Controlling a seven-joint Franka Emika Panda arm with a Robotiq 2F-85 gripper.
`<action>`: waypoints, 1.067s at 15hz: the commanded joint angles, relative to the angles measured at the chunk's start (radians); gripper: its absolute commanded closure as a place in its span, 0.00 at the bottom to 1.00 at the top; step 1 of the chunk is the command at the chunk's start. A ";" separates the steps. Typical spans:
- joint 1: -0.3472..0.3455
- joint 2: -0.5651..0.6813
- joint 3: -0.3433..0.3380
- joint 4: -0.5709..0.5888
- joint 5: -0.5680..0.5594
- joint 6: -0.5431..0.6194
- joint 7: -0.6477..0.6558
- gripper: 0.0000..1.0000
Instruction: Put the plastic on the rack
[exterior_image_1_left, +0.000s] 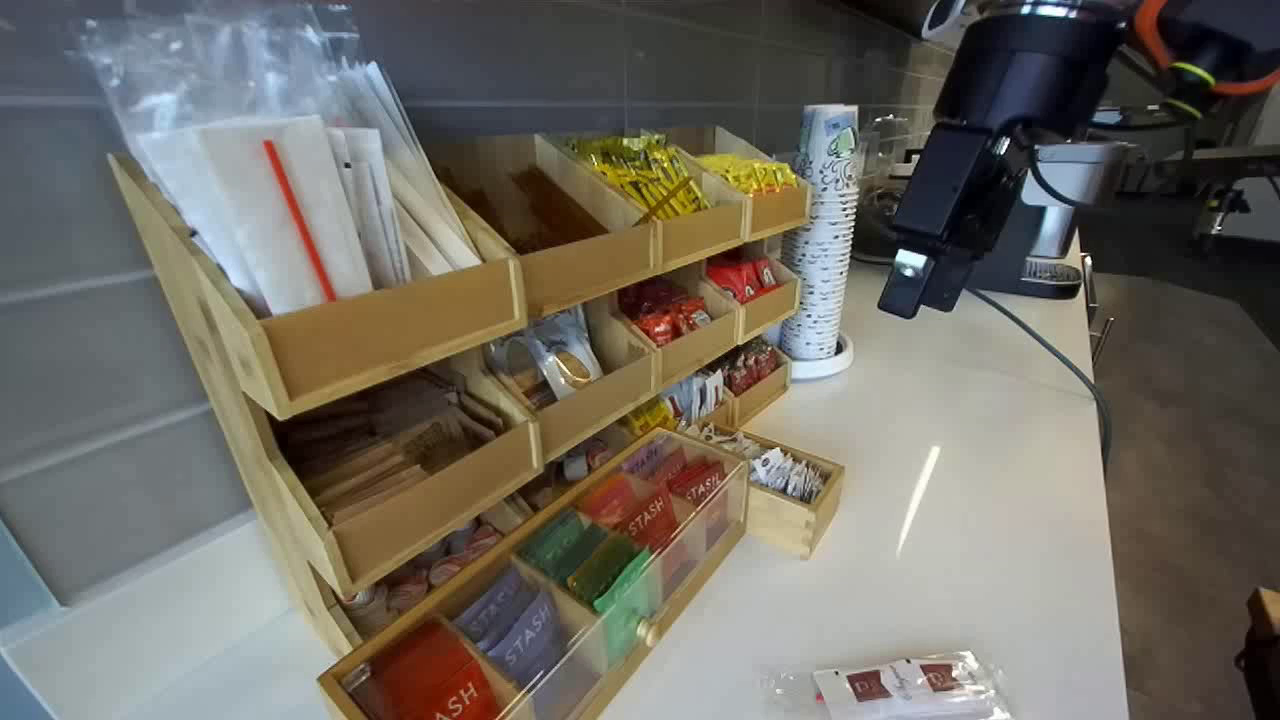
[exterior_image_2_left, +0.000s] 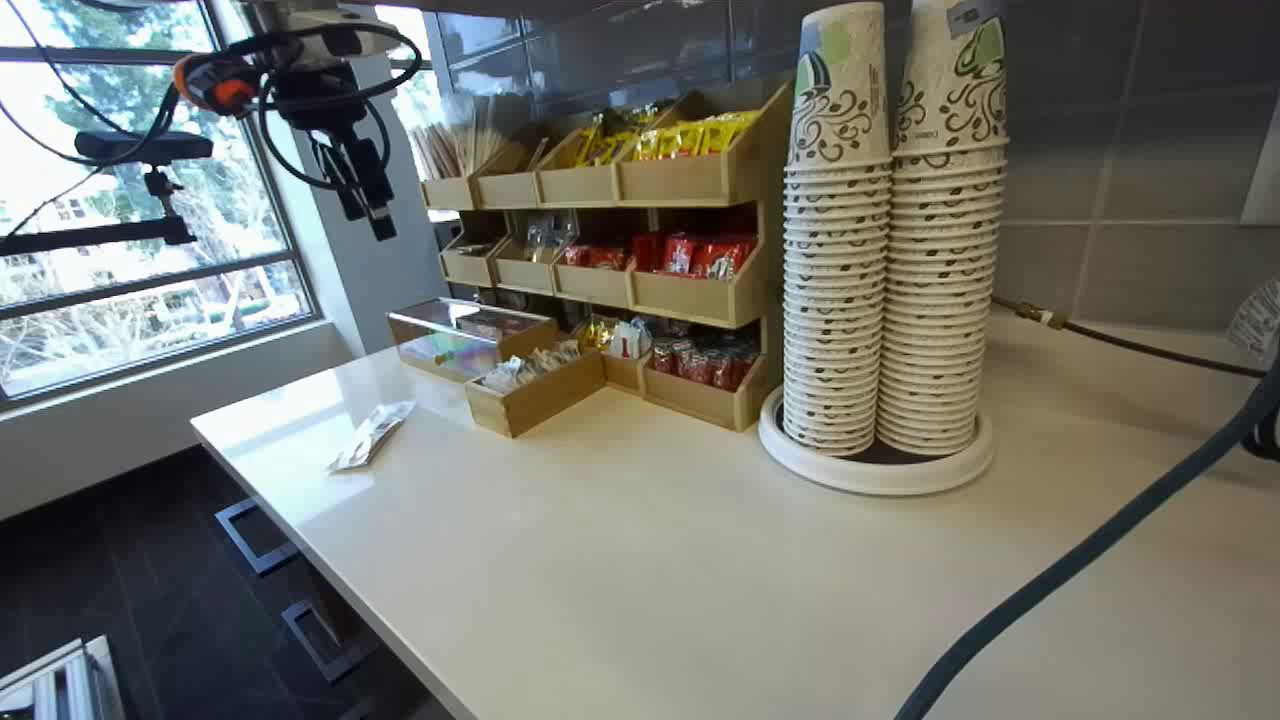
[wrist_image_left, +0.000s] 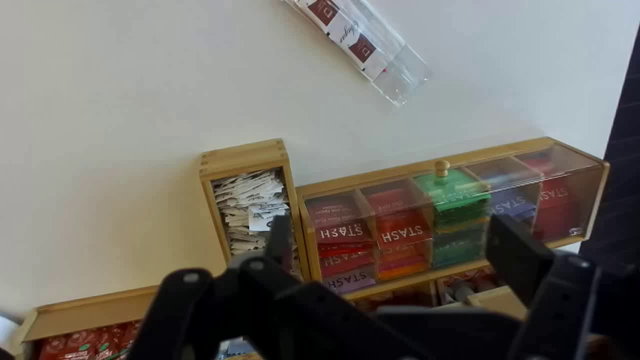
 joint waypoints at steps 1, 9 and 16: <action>-0.003 0.000 0.003 0.002 0.001 -0.002 -0.001 0.00; 0.019 0.099 0.087 -0.010 -0.136 0.000 -0.016 0.00; 0.096 0.295 0.189 0.004 -0.345 0.030 -0.059 0.00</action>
